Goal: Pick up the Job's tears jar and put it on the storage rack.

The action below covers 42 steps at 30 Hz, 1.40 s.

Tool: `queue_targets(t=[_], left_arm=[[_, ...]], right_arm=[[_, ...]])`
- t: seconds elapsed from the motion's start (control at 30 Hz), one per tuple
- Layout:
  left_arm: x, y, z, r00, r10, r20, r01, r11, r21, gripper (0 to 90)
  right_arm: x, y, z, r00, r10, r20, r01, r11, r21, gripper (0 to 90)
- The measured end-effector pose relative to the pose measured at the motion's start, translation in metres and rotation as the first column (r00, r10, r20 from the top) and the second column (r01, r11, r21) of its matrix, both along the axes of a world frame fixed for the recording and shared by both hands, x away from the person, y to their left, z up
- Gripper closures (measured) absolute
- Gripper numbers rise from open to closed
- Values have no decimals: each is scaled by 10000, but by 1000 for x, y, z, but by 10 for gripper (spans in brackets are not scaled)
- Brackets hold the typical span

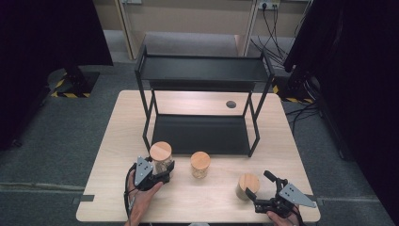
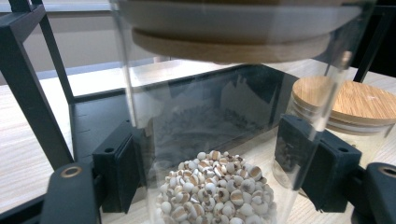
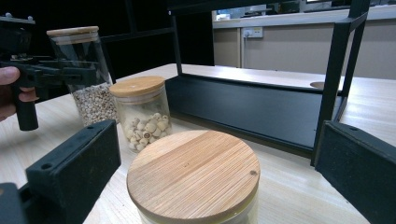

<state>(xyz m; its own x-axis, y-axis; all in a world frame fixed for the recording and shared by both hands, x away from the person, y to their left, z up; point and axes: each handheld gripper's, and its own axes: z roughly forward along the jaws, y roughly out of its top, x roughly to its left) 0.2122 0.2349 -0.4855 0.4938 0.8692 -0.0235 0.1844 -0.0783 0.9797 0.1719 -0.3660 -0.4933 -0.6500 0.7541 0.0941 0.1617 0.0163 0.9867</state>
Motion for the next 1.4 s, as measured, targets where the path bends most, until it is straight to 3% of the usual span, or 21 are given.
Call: queue_targets(t=[0.47, 0.8, 1.4], left_arm=[[-1, -6, 7, 10000, 8, -60, -6, 9998, 200, 254], [4, -8, 17, 10000, 27, -42, -27, 10000, 53, 255], [26, -15, 37, 9999, 107, 43, -107, 9998, -137, 254]], right_arm=[[0, 0, 0, 10000, 20, 4, -20, 10000, 24, 5], [0, 0, 0, 10000, 12, -18, -11, 10000, 58, 5], [1, -1, -1, 10000, 24, -16, -24, 10000, 84, 5]])
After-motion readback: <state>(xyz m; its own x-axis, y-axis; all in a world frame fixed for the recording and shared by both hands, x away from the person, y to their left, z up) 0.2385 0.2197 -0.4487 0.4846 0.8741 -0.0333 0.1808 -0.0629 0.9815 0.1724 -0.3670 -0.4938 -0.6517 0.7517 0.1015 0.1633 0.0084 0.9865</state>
